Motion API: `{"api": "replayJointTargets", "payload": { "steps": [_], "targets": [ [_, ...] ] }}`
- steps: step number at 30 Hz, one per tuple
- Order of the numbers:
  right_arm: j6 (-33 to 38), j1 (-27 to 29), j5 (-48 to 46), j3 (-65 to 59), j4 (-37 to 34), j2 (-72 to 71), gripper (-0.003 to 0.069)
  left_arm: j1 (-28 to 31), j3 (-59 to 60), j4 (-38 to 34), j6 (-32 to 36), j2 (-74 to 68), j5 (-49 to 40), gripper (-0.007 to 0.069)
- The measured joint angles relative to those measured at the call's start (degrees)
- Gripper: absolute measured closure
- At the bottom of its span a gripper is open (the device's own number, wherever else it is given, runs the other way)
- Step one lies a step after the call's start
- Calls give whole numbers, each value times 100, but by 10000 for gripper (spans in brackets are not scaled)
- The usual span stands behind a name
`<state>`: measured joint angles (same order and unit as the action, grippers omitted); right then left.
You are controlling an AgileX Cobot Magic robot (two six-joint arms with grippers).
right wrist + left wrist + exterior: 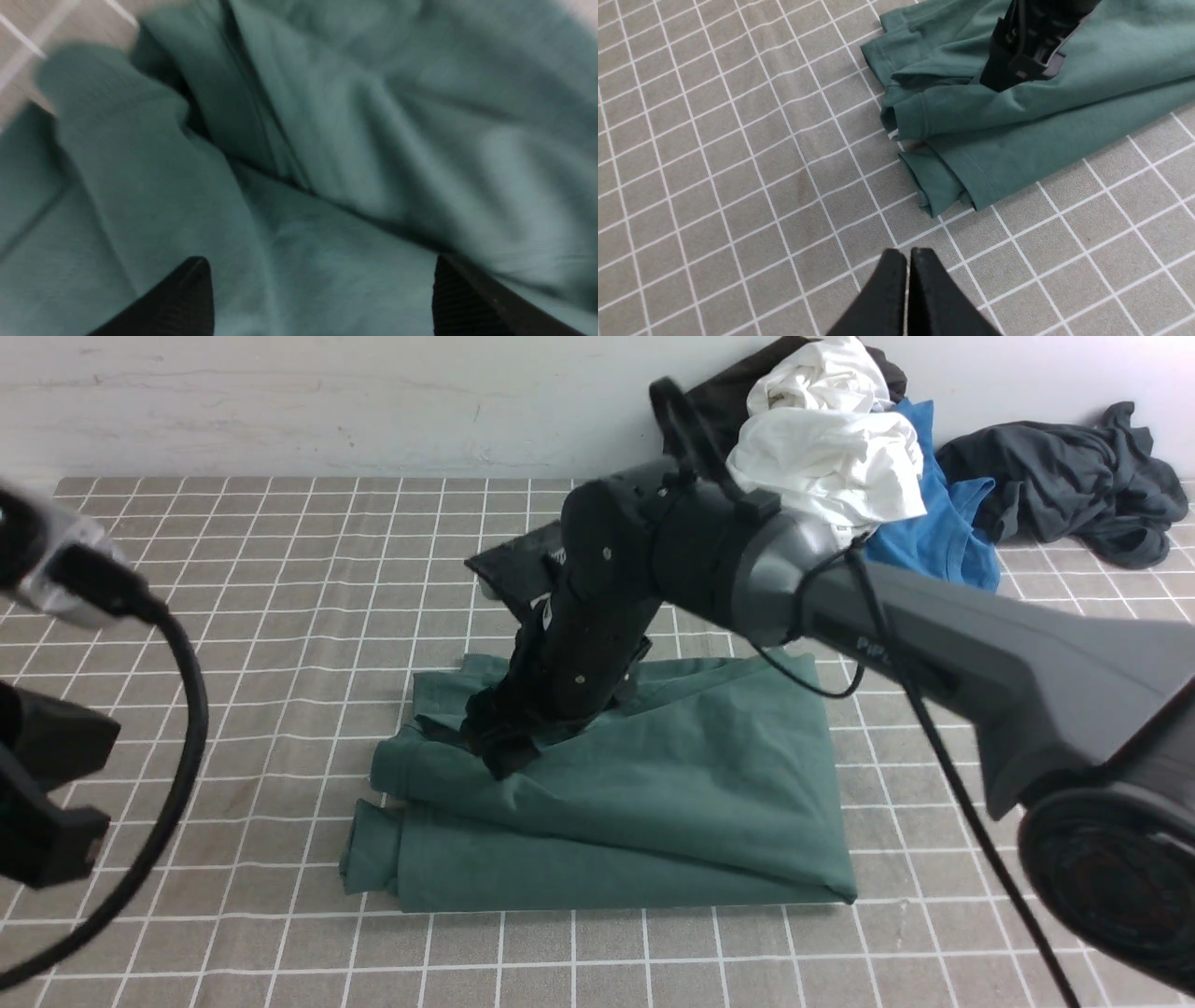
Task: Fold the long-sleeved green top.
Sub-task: Use the right arm to drag the right edge of the fabric to the left and folds it over the left edge
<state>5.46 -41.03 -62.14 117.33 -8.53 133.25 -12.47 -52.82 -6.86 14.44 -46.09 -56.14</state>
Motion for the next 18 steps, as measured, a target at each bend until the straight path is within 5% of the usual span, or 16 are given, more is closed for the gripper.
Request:
{"api": "replayJointTargets", "payload": {
  "steps": [10, 18],
  "targets": [
    [191, -337, -633, 0, -125, 14, 102, 0, 953, -73, -351, 1454, 61, 631],
    [388, -337, -839, -556, 58, -1567, 111, 0, 1797, 420, -1023, 3588, -235, 631]
  ]
}}
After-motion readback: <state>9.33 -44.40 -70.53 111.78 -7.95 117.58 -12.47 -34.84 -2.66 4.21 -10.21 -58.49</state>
